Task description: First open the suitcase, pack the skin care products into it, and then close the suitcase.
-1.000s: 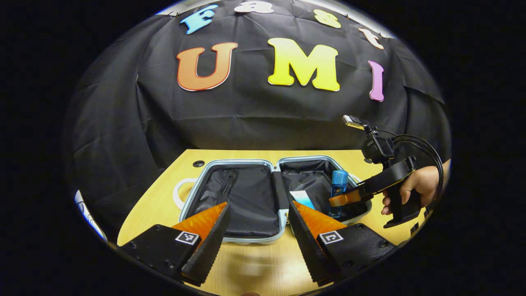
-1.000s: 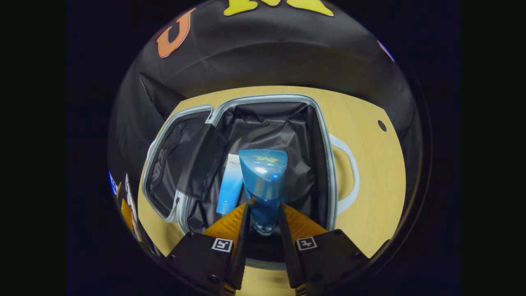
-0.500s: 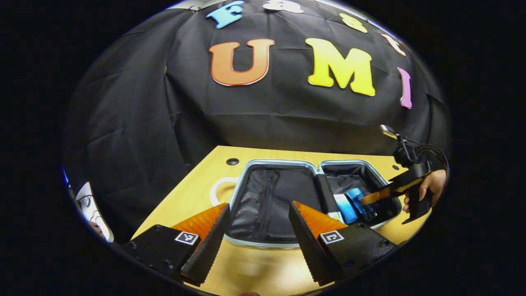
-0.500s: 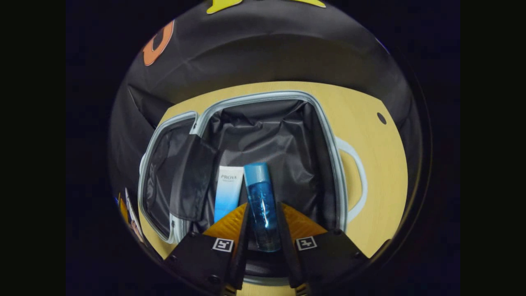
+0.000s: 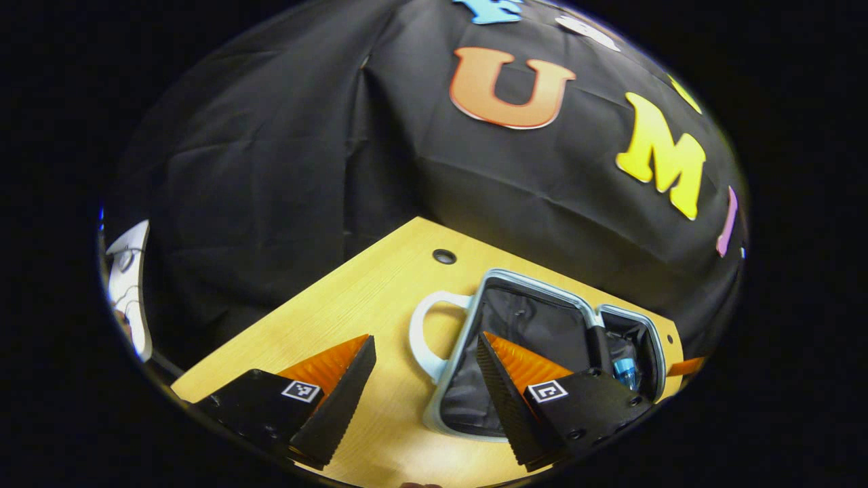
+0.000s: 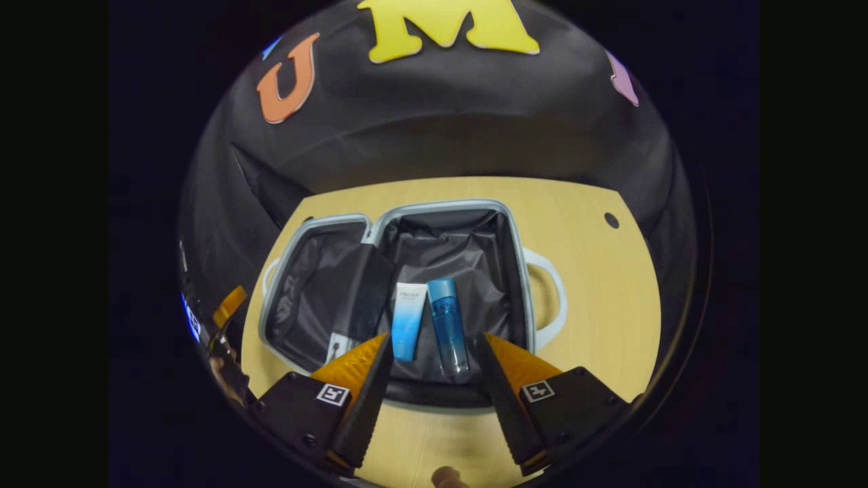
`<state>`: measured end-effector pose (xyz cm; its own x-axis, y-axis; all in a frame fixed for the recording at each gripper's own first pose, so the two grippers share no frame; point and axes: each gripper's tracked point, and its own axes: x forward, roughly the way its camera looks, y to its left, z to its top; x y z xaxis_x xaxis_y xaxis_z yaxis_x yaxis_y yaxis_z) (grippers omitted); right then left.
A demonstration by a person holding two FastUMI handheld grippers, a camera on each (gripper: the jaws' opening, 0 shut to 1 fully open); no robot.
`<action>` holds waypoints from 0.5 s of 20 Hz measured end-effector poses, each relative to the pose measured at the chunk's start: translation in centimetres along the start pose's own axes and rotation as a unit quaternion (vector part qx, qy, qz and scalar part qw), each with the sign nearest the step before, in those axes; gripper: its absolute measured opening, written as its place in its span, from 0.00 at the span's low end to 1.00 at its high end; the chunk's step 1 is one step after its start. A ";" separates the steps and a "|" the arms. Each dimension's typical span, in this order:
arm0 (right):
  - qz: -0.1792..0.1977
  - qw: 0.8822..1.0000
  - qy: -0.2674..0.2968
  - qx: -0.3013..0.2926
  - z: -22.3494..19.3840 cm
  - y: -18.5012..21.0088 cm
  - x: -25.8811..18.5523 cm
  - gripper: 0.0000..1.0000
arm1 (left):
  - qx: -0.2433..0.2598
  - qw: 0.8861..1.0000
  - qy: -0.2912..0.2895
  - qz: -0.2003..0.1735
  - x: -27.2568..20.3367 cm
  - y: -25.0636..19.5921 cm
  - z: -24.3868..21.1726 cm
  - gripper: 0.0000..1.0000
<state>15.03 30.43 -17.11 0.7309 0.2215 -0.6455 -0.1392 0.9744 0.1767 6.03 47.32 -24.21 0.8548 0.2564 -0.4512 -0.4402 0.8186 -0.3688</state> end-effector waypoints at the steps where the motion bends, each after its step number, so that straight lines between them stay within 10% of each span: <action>1: 0.002 1.000 -0.009 -0.013 -0.4 0.2 -1.8 0.79 | -0.031 0.999 0.010 -0.005 0.6 0.4 -0.4 0.95; 10: -0.014 0.992 -0.110 -0.067 -0.2 -0.6 -14.7 0.76 | -0.186 0.978 0.063 -0.064 5.6 0.8 -2.8 0.81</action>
<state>4.25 26.56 -7.87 0.8621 0.1955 -0.4676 -0.1940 0.9796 0.0519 9.69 47.95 -29.30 0.8788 0.0791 -0.4706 -0.4217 0.5905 -0.6881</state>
